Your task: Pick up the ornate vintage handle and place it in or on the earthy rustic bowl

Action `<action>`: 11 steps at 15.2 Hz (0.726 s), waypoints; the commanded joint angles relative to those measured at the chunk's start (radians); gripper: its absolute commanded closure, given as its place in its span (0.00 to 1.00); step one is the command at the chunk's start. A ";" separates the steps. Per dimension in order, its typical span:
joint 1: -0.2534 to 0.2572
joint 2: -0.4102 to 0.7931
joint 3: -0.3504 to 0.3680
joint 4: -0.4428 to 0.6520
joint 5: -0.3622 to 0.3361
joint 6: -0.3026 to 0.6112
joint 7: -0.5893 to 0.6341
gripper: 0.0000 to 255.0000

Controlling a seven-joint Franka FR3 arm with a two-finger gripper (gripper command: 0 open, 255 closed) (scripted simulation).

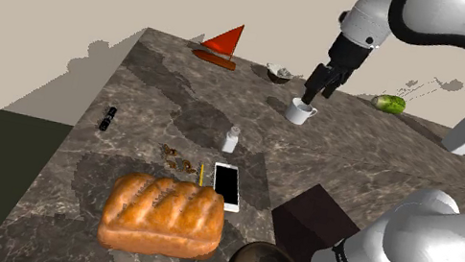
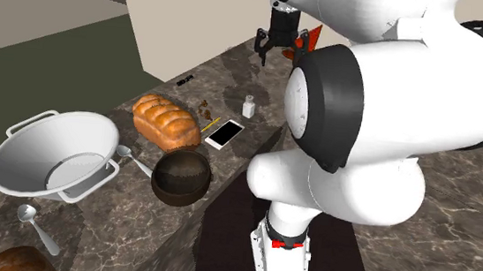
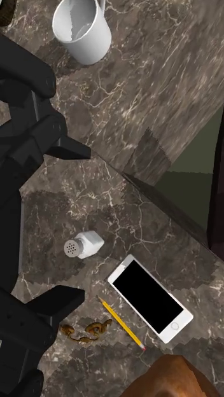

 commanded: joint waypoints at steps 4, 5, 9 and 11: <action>0.034 0.117 0.064 -0.014 0.024 0.123 0.039 0.00; 0.041 0.142 0.077 -0.013 0.027 0.146 0.047 0.00; 0.064 0.251 0.128 0.000 0.031 0.234 0.081 0.00; 0.075 0.310 0.153 0.014 0.029 0.276 0.100 0.00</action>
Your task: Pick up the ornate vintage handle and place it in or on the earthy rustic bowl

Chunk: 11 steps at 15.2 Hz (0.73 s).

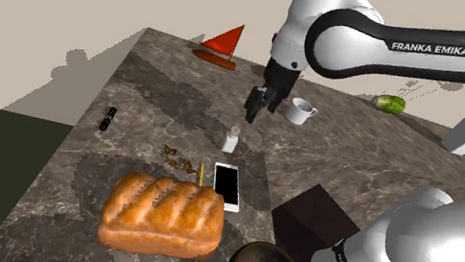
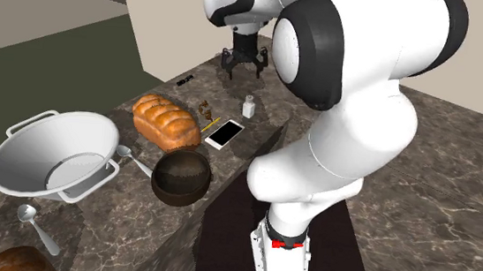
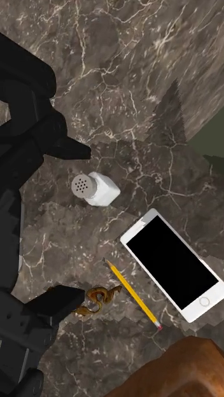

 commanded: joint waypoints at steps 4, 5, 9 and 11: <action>0.026 0.150 0.060 0.040 -0.017 0.099 0.050 0.00; 0.031 0.182 0.072 0.053 -0.025 0.117 0.061 0.00; 0.053 0.318 0.112 0.113 -0.065 0.178 0.111 0.00; 0.067 0.388 0.128 0.149 -0.092 0.203 0.138 0.00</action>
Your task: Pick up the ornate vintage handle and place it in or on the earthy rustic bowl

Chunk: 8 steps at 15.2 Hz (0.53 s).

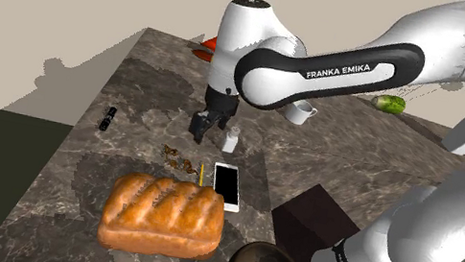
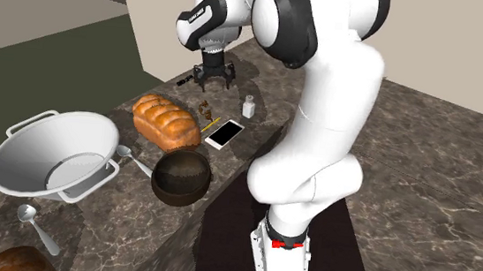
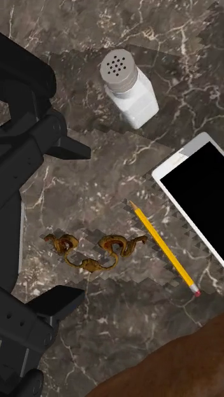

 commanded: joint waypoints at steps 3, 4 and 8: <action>0.033 0.137 0.026 0.066 -0.056 0.052 0.054 0.00; 0.043 0.173 0.029 0.089 -0.073 0.060 0.067 0.00; 0.090 0.312 0.035 0.186 -0.134 0.080 0.114 0.00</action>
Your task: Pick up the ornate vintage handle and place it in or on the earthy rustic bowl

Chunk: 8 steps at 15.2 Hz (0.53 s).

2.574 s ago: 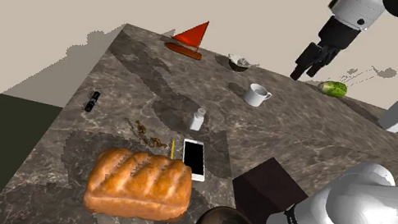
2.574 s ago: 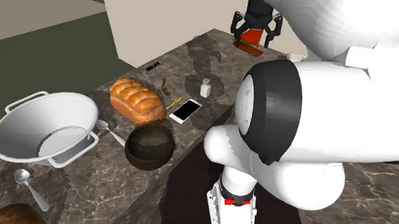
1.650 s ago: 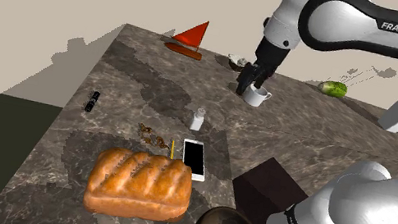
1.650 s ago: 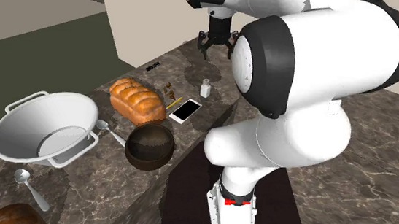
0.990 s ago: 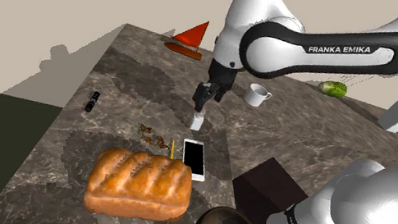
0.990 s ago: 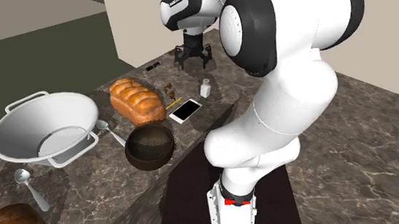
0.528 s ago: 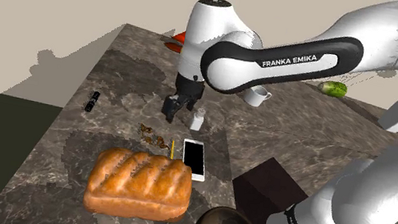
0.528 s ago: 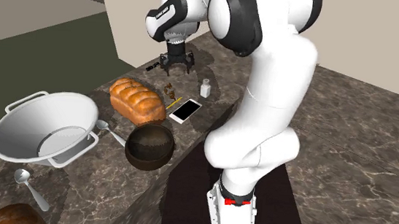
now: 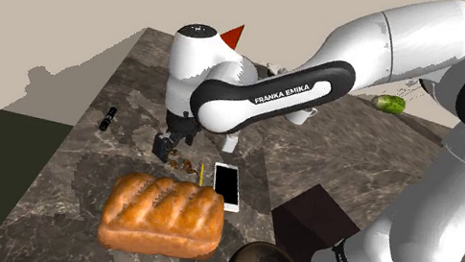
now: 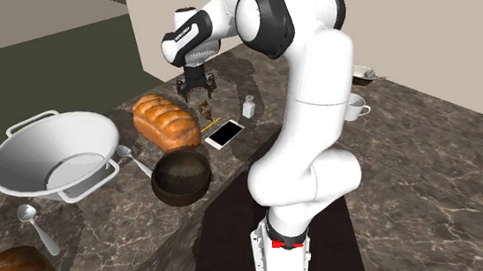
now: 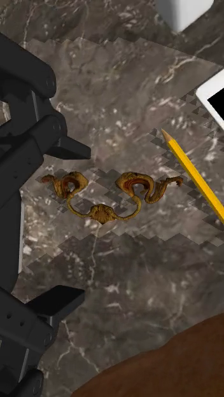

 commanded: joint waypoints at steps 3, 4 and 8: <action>0.017 0.059 -0.005 0.014 -0.029 0.039 0.022 0.00; 0.018 0.067 -0.007 0.009 -0.033 0.050 0.025 0.00; 0.022 0.095 -0.015 -0.004 -0.049 0.090 0.035 0.00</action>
